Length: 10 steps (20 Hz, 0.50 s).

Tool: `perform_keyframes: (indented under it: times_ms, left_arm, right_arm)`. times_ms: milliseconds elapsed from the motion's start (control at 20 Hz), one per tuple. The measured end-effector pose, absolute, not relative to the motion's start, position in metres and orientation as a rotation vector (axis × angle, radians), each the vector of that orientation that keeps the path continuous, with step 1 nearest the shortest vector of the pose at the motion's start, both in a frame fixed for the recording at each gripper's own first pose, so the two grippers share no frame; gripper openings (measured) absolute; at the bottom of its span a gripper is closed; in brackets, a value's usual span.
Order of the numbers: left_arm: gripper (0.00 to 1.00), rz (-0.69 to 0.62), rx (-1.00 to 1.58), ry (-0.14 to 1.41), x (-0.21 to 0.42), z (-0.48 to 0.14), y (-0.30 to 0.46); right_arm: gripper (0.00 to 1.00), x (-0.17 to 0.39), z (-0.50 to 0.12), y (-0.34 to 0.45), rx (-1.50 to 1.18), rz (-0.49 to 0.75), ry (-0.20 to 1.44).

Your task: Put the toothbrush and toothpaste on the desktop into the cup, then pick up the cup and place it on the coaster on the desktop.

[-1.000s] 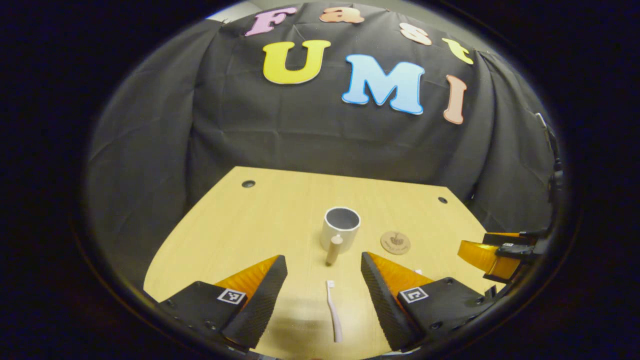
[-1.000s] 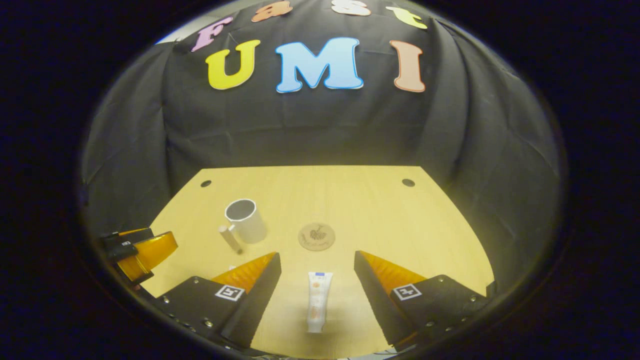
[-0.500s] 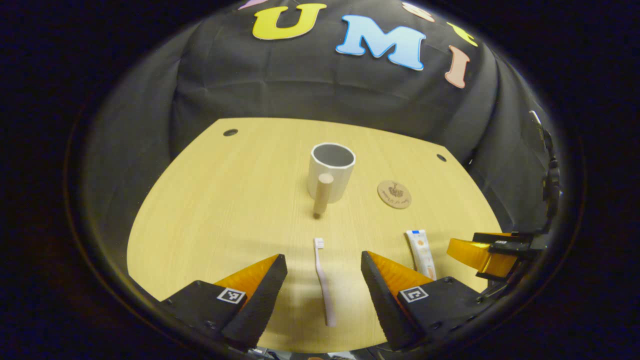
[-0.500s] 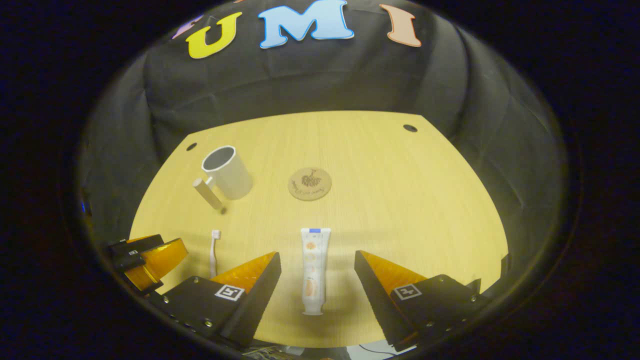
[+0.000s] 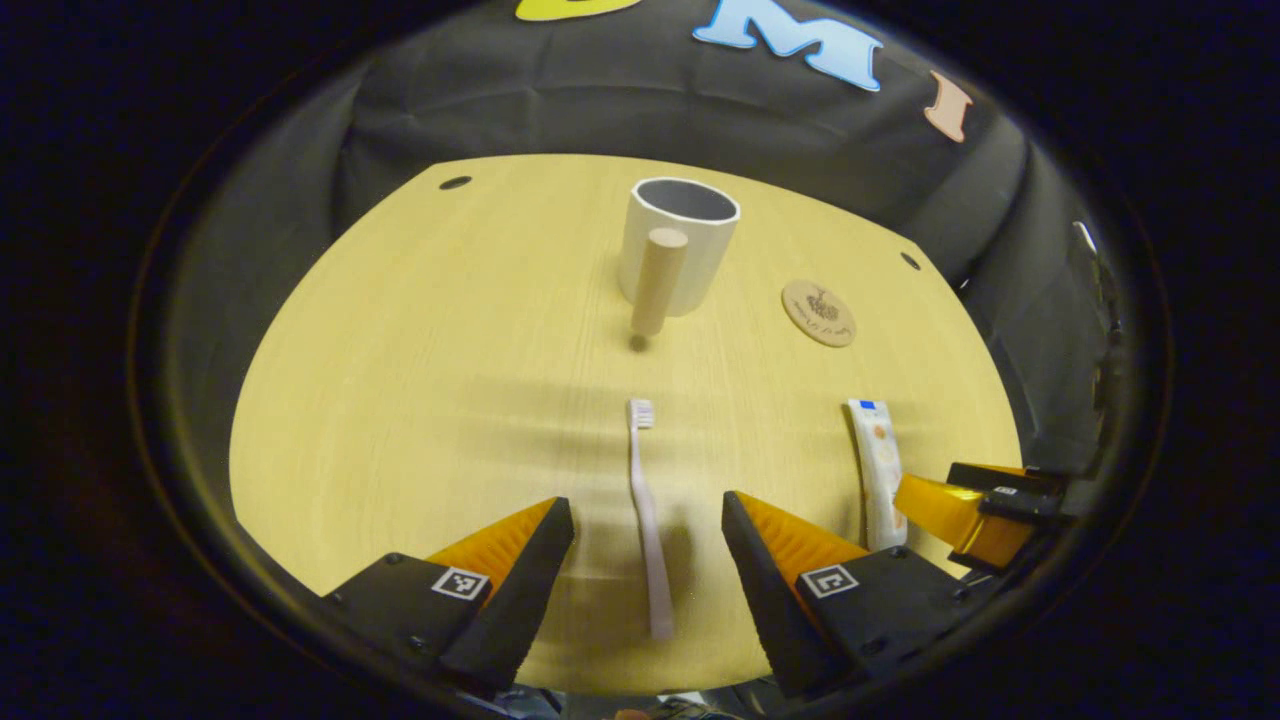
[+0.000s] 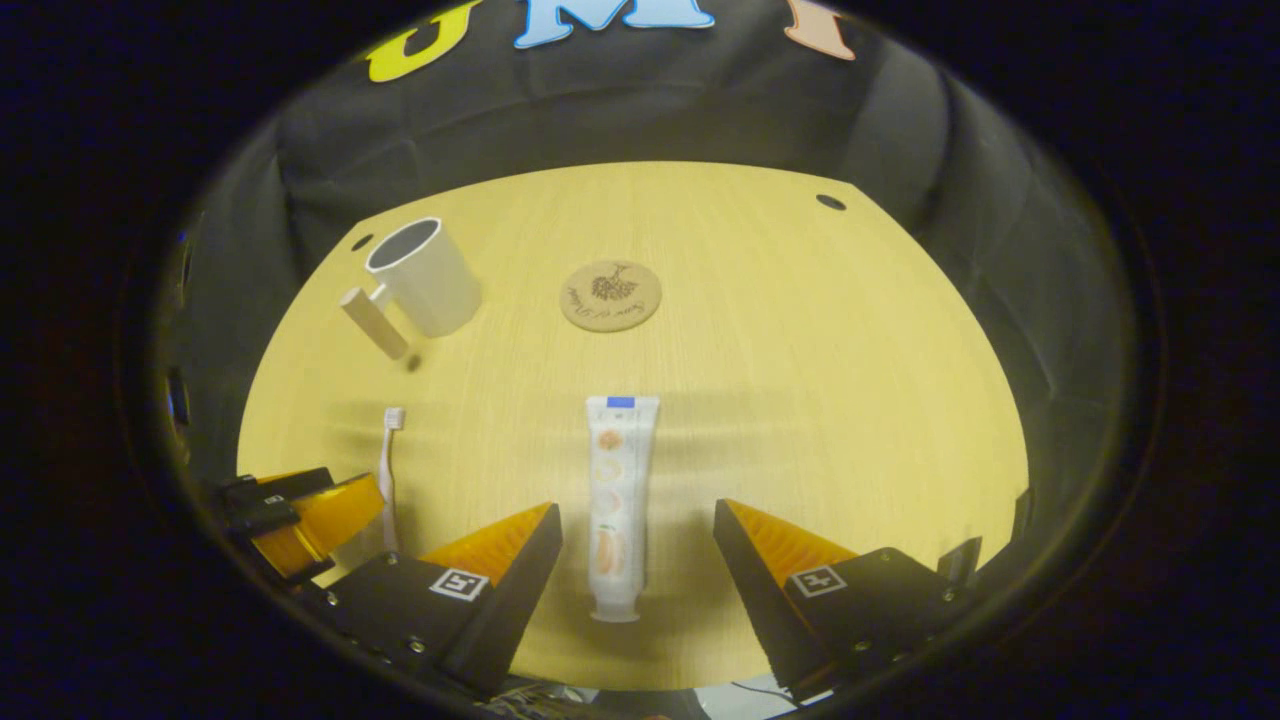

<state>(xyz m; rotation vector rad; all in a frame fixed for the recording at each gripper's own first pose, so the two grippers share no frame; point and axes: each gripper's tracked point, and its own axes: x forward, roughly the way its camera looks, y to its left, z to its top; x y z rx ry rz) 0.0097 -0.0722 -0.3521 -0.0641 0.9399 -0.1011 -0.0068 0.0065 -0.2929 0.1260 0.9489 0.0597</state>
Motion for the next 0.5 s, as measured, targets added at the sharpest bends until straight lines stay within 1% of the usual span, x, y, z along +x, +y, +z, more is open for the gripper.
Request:
perform_keyframes:
  times_ms: [200, 250, 350, 400, 450, 500]
  left_arm:
    - [1.0, -0.092, -0.06, 0.983, 0.008, -0.371, -0.071]
    - [0.97, -0.09, -0.057, 0.99, 0.008, -0.375, -0.071]
    - [1.0, -0.077, -0.041, 0.993, 0.008, -0.378, -0.067]
    - [0.94, -0.075, -0.031, 0.994, 0.008, -0.379, -0.066]
    - [0.92, -0.071, -0.018, 0.992, 0.009, -0.379, -0.065]
    - [0.91, -0.06, 0.0, 1.0, 0.008, -0.382, -0.062]
  right_arm:
    - [0.94, -0.007, -0.31, 0.009, 0.111, 0.064, 0.991]
    - [0.94, -0.007, -0.314, 0.009, 0.108, 0.063, 1.0]
    - [0.94, -0.008, -0.322, 0.01, 0.101, 0.062, 1.022]
    - [0.94, -0.01, -0.326, 0.009, 0.098, 0.06, 1.03]
    - [0.94, -0.01, -0.329, 0.009, 0.091, 0.059, 1.039]
    - [0.94, -0.012, -0.332, 0.013, 0.098, 0.071, 1.05]
